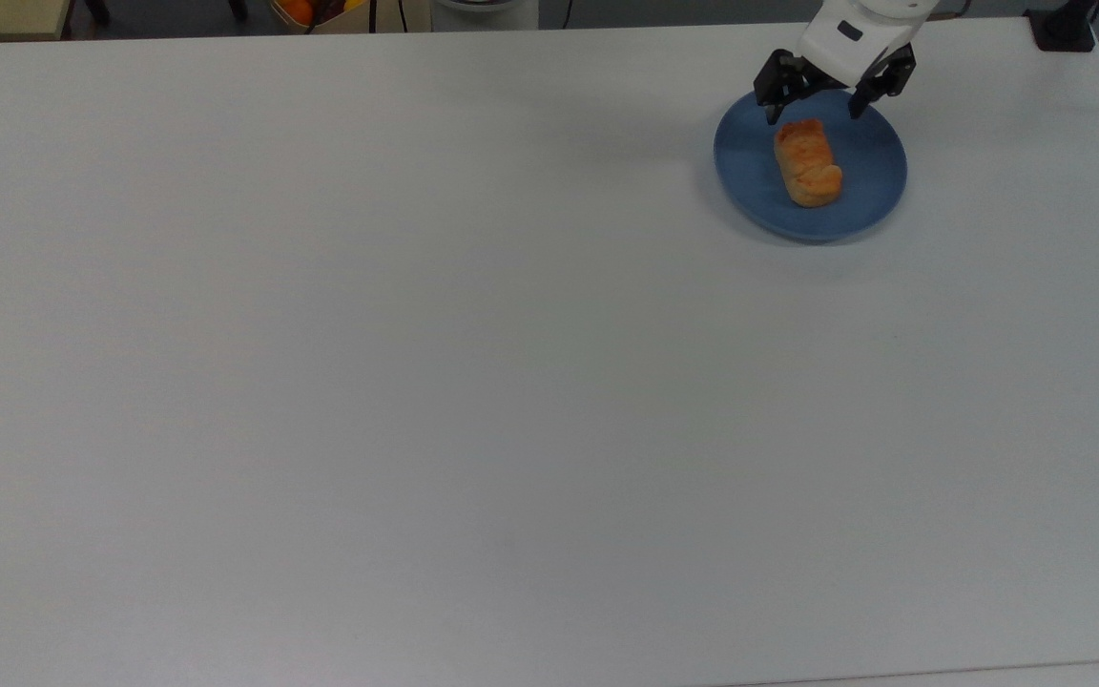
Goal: Put the bread on the table
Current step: 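Lower the open gripper around the orange bread and close it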
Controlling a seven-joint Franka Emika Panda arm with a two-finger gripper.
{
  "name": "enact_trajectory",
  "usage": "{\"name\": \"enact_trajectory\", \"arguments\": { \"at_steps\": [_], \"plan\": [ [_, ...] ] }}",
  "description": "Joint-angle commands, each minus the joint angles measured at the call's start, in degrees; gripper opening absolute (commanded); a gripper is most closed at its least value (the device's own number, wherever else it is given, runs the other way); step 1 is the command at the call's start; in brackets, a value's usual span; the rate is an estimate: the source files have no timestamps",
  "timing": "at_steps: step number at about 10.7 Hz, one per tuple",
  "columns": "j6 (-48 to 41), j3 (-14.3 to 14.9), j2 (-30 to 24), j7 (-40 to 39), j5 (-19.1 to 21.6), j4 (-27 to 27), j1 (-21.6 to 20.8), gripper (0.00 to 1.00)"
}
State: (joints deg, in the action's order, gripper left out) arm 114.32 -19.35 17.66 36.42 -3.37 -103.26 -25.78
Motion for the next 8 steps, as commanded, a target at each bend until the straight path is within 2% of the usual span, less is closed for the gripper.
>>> {"name": "enact_trajectory", "arguments": {
  "at_steps": [1, 4, 7, 8],
  "plan": [
    [6.3, -1.6, 1.6, 4.7, -4.9, -1.9, 0.0, 1.0],
    [8.6, -1.7, 2.8, 5.1, -6.7, -2.3, 0.0, 1.0],
    [10.3, -2.0, 3.6, 5.1, -8.7, -4.0, 0.0, 0.88],
    [10.3, -2.2, 3.5, 5.0, -8.8, -4.2, 0.1, 0.82]
  ]
}}
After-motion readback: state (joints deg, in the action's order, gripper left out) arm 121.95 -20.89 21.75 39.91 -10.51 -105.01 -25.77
